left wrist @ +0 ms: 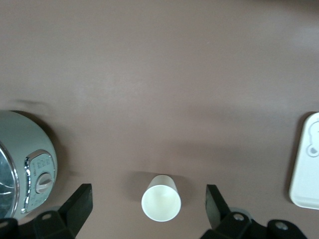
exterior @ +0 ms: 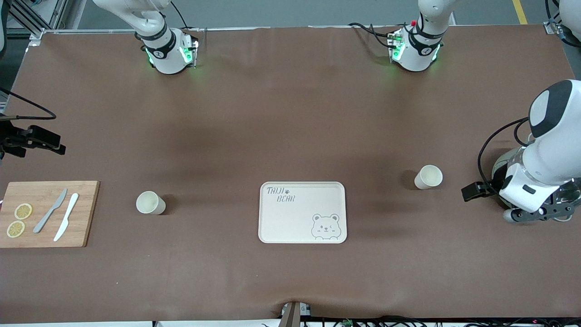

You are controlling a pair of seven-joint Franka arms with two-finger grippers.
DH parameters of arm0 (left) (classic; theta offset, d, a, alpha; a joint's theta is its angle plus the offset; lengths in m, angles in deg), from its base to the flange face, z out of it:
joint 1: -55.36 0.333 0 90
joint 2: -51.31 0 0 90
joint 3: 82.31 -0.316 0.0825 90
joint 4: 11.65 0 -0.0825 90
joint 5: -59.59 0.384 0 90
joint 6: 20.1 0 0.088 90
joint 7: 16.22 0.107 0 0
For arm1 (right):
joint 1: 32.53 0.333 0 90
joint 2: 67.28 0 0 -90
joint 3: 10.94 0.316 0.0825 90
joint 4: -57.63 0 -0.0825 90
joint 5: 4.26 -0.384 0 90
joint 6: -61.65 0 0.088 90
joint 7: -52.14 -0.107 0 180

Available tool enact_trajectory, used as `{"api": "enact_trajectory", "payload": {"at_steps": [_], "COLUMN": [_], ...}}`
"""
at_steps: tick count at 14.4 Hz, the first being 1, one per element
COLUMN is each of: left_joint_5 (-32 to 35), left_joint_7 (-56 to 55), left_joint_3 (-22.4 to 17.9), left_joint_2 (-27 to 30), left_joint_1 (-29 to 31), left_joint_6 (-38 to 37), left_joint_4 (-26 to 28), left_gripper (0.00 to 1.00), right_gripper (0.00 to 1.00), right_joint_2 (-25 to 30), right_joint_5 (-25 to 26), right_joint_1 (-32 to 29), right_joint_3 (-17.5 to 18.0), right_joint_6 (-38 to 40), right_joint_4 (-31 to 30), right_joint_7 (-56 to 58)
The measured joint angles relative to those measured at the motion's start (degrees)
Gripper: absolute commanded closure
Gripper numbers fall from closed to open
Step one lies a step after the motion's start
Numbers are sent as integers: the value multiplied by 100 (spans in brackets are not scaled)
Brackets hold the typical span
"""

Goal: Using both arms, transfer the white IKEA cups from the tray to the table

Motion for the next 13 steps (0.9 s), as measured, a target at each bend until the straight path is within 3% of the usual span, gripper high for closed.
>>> {"api": "enact_trajectory", "payload": {"at_steps": [2, 5, 9, 11, 13], "left_joint_5": [-237, -1326, -2847, -3026, -3177], "left_joint_7": [52, 396, 1361, 1679, 1715], "left_joint_3": [-474, -2406, -5217, -5813, -5878], "left_joint_2": [18, 219, 1211, 1582, 1719], "left_joint_1": [-509, -2179, -4080, -4447, -4439], "left_joint_6": [-244, -649, -1235, -1454, -1486], "left_joint_4": [-293, -940, -1131, -1123, -1098], "left_gripper": [0, 0, 0, 0, 0], "right_gripper": [0, 0, 0, 0, 0], "right_joint_2": [3, 3, 3, 3, 3], "right_joint_5": [0, 0, 0, 0, 0], "right_joint_1": [-2, -2, -3, -3, -3], "right_joint_3": [-11, -19, -22, -22, -22], "right_joint_6": [0, 1, 1, 1, 1], "right_joint_4": [0, -1, -2, -2, -2], "right_joint_7": [0, 0, 0, 0, 0]}}
